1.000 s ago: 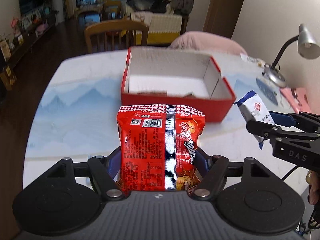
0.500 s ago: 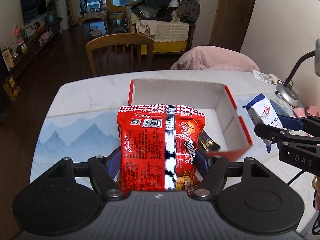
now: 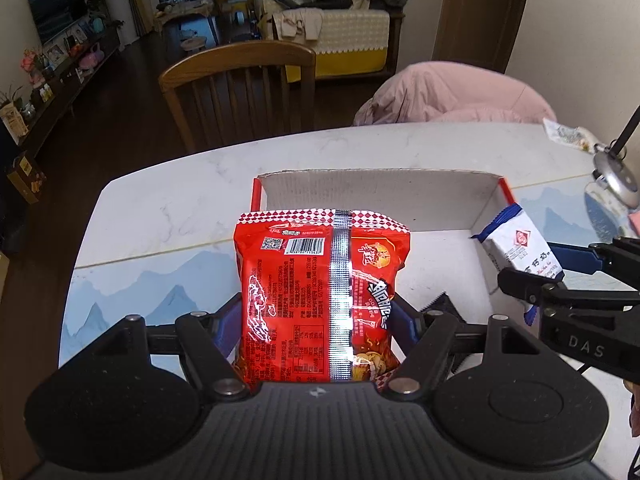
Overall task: Organize snacks
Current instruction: 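Carry both packs into the red box and open both tools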
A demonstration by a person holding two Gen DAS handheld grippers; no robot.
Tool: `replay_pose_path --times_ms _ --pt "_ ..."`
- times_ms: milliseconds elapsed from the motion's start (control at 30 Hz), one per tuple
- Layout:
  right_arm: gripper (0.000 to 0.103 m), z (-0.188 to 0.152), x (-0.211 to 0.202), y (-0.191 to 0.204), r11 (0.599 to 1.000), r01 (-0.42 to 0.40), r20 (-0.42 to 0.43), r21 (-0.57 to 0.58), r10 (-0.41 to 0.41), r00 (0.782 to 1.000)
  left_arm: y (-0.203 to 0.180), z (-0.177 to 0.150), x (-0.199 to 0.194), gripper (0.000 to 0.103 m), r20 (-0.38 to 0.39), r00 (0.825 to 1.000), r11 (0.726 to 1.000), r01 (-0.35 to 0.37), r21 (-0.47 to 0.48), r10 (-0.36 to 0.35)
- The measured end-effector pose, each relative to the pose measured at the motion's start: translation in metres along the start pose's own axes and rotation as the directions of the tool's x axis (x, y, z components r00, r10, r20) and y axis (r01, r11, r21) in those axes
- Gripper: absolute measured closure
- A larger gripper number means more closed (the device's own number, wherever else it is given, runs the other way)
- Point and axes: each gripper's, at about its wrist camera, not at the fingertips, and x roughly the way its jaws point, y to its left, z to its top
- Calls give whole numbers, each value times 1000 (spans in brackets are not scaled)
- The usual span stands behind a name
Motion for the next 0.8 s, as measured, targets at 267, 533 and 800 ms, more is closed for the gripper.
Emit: replay_pose_path --times_ms 267,533,800 --pt "54 -2 57 3 999 -31 -156 -40 24 987 -5 19 52 30 -102 994 999 -36 27 39" --pt "54 -10 86 16 992 -85 -277 -91 57 959 -16 21 90 30 -217 974 995 -41 93 60" --pt "54 -10 103 11 993 -68 -335 -101 31 942 -22 18 113 29 -303 950 990 -40 136 80"
